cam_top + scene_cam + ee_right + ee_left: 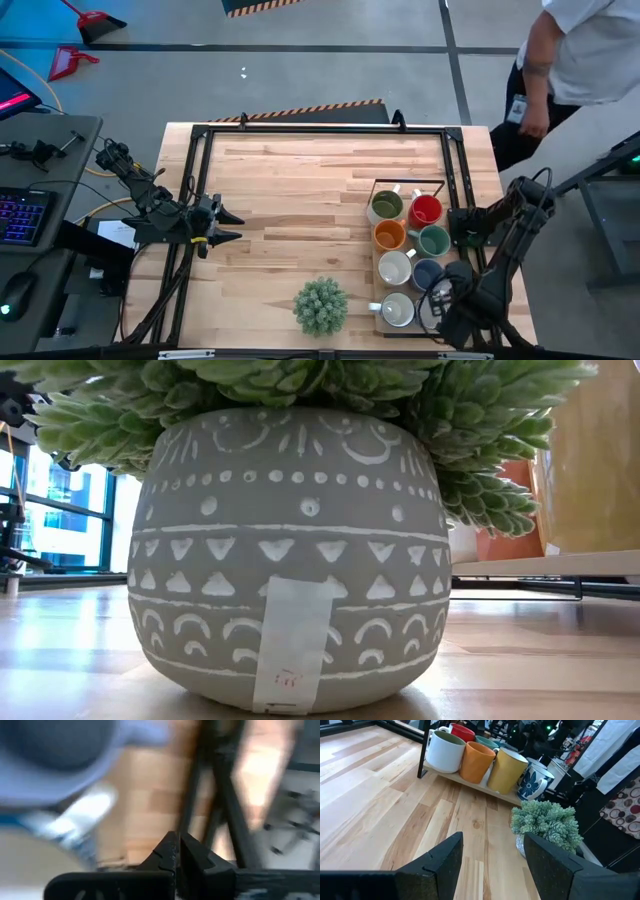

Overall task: Place coffee mugs
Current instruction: Adjust the mugs on the shelf

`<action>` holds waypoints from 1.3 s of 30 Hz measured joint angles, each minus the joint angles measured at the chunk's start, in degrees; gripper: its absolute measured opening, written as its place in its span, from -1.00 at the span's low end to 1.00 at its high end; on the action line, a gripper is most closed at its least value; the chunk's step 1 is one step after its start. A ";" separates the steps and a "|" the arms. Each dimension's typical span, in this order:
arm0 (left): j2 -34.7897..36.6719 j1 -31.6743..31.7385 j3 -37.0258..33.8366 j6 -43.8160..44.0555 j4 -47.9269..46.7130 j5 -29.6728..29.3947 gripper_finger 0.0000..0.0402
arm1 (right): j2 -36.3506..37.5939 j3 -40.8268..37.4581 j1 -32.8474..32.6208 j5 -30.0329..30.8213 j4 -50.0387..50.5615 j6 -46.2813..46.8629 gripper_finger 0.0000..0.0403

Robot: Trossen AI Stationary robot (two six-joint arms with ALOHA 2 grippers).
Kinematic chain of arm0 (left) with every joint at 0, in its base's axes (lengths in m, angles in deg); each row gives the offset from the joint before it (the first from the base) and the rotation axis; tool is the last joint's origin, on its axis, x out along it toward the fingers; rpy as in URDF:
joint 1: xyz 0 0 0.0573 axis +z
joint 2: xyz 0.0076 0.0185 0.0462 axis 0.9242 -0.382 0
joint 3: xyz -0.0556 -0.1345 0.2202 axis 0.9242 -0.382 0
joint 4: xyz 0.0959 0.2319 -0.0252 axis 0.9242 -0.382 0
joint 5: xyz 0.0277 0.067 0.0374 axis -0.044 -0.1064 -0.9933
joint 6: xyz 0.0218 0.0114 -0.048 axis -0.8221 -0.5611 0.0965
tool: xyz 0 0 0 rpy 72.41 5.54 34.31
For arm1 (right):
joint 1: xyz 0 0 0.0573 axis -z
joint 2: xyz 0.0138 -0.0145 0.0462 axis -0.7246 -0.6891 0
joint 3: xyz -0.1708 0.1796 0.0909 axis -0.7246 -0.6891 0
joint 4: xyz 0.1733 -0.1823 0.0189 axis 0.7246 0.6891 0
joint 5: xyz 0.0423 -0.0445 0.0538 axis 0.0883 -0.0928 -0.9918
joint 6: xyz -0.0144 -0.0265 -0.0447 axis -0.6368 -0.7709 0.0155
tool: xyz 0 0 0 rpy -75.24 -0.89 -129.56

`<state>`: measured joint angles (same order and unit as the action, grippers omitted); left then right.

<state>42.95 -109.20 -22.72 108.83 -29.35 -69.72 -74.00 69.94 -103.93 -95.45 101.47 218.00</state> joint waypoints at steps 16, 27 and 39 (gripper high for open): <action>-0.01 -0.01 -0.02 0.07 0.00 -0.02 -0.02 | 4.59 -4.64 7.14 3.55 5.34 -0.75 -1.00; -0.01 -0.01 -0.02 0.08 0.00 0.00 -0.02 | 14.63 -8.37 9.50 7.26 5.45 -2.04 -1.00; -0.01 -0.01 -0.02 -0.84 -0.70 0.00 -0.02 | 27.84 -20.19 9.45 5.86 5.51 -1.04 -1.00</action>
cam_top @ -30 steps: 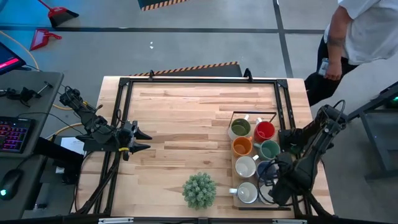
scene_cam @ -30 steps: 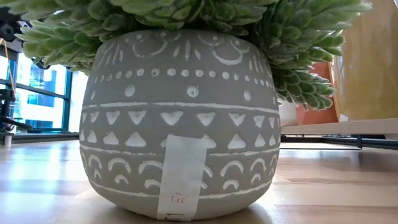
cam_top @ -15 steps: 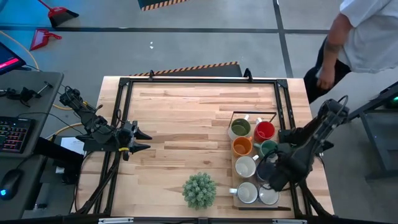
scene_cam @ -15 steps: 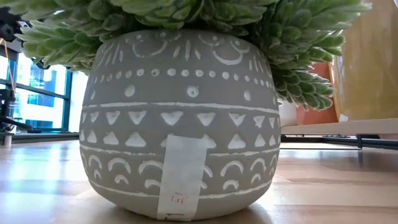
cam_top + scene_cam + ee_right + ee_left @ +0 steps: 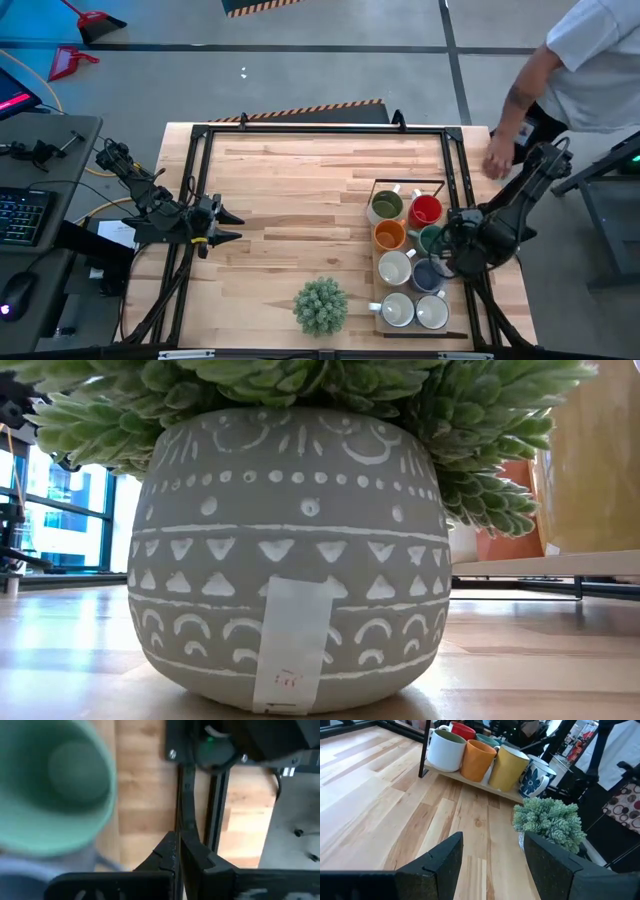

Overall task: Place coffee mugs
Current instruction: Adjust the mugs on the shelf

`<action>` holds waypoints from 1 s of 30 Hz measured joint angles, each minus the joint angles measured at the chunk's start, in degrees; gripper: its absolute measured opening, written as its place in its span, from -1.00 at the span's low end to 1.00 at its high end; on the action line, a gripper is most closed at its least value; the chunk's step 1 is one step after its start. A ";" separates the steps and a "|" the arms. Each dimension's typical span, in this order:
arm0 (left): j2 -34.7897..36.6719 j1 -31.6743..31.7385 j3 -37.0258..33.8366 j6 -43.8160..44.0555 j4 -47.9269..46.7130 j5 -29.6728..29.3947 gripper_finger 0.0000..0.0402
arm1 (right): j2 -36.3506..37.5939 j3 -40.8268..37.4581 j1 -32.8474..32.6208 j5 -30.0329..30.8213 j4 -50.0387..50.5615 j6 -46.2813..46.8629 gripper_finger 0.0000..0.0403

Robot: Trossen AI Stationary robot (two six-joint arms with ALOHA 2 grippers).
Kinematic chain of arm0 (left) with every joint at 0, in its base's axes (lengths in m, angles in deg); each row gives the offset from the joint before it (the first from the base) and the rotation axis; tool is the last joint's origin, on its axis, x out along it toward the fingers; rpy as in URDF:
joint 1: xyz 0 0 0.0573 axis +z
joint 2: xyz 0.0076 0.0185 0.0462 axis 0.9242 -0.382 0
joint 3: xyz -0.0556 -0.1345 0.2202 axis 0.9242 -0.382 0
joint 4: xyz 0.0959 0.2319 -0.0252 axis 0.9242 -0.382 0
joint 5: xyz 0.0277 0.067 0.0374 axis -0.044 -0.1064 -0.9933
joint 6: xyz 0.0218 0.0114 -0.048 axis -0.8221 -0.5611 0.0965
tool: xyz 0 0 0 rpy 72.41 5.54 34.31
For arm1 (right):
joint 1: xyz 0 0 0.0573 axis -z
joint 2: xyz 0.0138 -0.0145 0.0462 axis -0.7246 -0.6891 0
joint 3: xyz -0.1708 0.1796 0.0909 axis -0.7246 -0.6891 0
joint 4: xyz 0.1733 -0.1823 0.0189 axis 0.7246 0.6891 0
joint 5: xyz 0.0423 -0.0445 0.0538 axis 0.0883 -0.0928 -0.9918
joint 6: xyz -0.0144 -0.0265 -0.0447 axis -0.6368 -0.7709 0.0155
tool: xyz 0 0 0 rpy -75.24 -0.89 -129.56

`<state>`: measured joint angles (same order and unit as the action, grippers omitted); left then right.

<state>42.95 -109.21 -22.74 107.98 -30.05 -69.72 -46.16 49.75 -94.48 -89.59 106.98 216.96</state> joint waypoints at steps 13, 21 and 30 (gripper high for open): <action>0.00 0.00 0.00 2.35 0.11 -1.25 -0.02 | 4.84 -7.33 7.69 8.86 -0.22 -4.43 -1.00; 0.00 0.01 0.00 2.35 0.33 -1.98 -0.02 | 4.80 -7.33 10.34 12.57 -1.68 -7.50 -1.00; 0.01 0.01 0.00 2.35 0.28 -1.97 -0.02 | 4.80 -7.33 10.94 14.77 -5.14 -8.98 -1.00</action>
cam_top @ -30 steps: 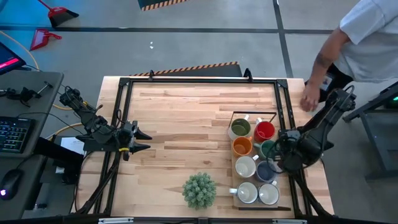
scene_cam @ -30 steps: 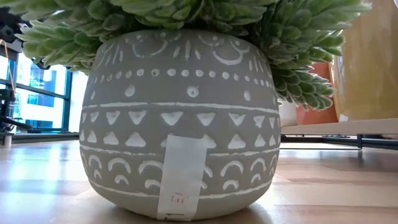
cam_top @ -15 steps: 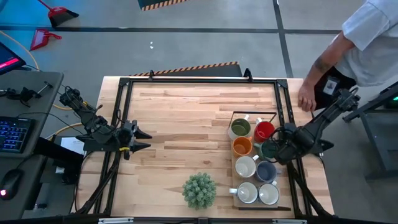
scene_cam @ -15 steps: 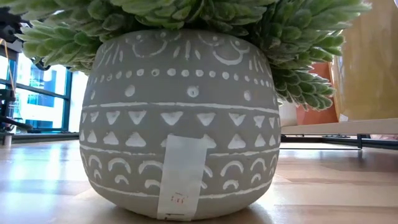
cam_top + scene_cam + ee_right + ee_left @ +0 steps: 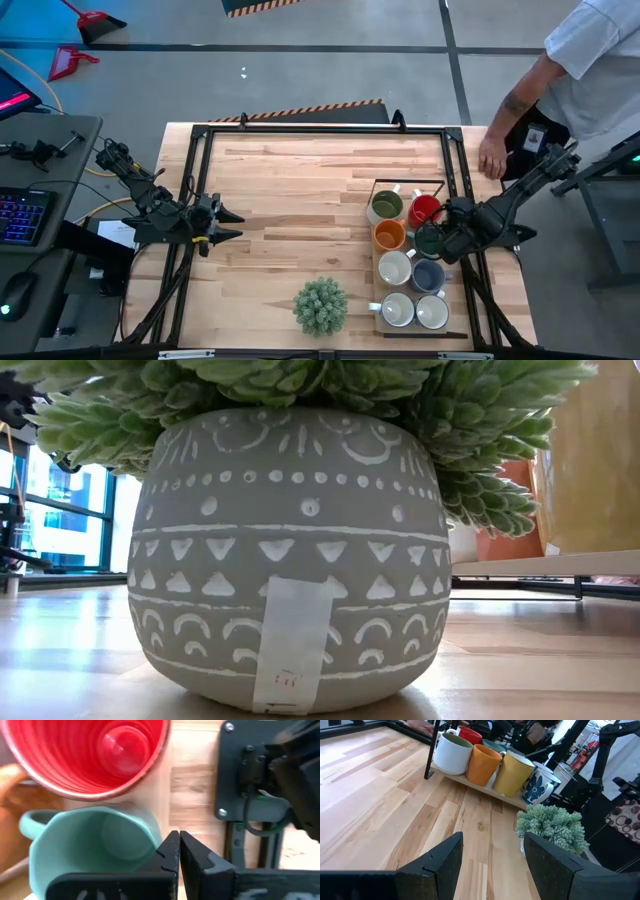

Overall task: Place coffee mugs
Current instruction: Adjust the mugs on the shelf, then return to Home Position

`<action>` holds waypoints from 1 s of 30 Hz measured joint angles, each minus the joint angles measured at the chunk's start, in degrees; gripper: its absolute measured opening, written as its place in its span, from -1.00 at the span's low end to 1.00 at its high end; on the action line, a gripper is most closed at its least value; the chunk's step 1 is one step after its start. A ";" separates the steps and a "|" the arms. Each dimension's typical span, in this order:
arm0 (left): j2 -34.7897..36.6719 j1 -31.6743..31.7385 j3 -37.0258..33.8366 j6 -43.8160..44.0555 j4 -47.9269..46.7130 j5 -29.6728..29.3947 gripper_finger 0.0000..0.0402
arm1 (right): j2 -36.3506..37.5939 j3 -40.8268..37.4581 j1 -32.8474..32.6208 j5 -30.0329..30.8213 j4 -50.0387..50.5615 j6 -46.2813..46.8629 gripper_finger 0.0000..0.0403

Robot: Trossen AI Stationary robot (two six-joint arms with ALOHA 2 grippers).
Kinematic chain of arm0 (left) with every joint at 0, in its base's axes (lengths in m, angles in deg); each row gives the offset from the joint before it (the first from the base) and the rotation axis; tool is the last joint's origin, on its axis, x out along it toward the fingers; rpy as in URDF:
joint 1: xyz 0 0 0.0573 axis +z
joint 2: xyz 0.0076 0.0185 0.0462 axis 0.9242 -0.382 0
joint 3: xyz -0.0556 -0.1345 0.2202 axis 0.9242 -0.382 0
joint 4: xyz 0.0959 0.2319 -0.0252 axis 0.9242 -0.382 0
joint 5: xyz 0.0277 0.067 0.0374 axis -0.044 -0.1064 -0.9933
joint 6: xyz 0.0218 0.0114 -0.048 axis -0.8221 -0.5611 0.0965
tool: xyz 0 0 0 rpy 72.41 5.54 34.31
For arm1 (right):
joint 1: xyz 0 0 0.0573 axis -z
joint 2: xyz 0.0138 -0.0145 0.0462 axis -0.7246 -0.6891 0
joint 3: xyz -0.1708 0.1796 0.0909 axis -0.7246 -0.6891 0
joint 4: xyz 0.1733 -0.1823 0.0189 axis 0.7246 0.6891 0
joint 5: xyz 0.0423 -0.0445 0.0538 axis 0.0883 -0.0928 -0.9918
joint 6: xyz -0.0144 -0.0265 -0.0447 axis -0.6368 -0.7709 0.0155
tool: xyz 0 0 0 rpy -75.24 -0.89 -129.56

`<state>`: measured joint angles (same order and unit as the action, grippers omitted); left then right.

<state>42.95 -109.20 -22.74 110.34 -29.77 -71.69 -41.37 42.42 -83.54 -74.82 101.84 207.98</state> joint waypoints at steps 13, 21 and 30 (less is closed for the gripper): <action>-0.01 0.00 0.00 0.02 0.00 0.00 -0.02 | 0.12 0.41 0.00 0.03 -0.10 -0.04 -1.00; -0.02 -0.01 0.00 0.02 -0.01 0.02 -0.02 | 1.47 10.75 -0.04 10.62 4.83 -4.63 -1.00; 0.00 0.00 0.00 -0.18 3.70 -2.47 -0.02 | -4.43 22.95 0.00 45.66 -8.95 -34.25 -1.00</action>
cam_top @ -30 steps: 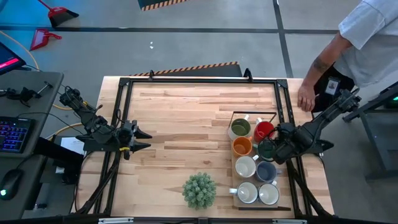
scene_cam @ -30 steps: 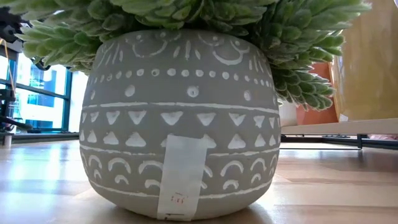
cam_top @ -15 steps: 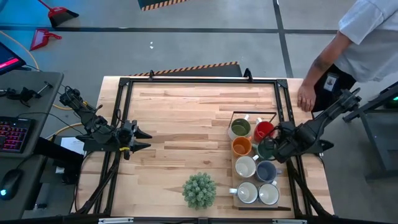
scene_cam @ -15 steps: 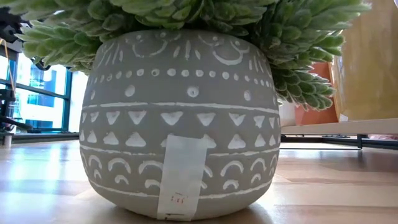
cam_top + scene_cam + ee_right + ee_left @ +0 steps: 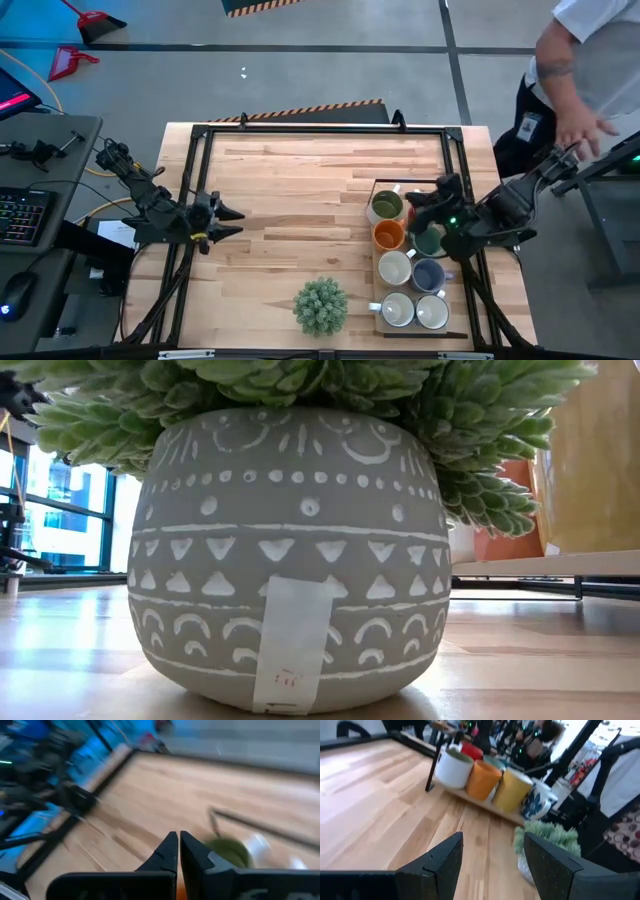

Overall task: Place coffee mugs
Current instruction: Return to Home Position

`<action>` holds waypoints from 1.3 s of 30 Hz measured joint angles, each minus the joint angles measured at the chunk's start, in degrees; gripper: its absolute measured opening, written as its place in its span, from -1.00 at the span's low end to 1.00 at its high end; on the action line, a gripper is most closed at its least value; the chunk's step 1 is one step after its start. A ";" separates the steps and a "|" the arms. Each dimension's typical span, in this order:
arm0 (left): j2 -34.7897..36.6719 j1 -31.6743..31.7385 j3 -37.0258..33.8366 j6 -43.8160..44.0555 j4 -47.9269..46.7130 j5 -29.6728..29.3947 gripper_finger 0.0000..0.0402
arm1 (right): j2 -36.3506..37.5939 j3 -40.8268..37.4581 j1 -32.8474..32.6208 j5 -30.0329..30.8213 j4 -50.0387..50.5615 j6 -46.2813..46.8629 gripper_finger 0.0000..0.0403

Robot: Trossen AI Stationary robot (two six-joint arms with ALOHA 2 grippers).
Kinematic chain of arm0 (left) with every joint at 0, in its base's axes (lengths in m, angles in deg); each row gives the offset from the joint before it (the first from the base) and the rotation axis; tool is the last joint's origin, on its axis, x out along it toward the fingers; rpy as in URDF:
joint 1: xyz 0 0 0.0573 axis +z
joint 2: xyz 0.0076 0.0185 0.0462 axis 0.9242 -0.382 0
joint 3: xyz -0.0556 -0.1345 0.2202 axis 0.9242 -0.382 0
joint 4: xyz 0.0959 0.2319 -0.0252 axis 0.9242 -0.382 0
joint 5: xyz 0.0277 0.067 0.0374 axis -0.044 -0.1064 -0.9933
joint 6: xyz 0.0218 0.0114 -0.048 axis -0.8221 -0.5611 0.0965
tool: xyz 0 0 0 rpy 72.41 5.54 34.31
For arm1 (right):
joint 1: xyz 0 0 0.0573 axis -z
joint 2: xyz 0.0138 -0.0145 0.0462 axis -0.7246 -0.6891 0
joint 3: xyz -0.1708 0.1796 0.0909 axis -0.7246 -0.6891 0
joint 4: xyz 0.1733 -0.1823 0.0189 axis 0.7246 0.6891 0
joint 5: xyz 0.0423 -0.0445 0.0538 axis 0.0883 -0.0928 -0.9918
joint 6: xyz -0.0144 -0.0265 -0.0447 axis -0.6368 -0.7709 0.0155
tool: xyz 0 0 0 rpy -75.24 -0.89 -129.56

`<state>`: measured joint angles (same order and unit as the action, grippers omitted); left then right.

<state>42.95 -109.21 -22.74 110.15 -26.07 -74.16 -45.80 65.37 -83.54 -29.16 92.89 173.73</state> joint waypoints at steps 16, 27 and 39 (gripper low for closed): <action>-2.92 8.85 0.02 -22.86 26.01 9.07 -0.10 | -14.77 -0.74 19.24 -22.96 -54.64 -71.84 -1.00; -12.54 22.77 14.03 -30.05 13.86 20.22 -0.31 | -14.93 -18.04 33.59 -51.04 -95.15 -82.34 -1.00; -15.12 27.10 15.34 -30.25 4.28 24.11 -0.33 | -9.20 -36.98 34.88 -53.55 -107.53 -83.97 -1.00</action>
<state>27.84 -82.11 -7.40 79.90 -21.79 -50.05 -55.00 28.39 -48.66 -82.72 -14.64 89.76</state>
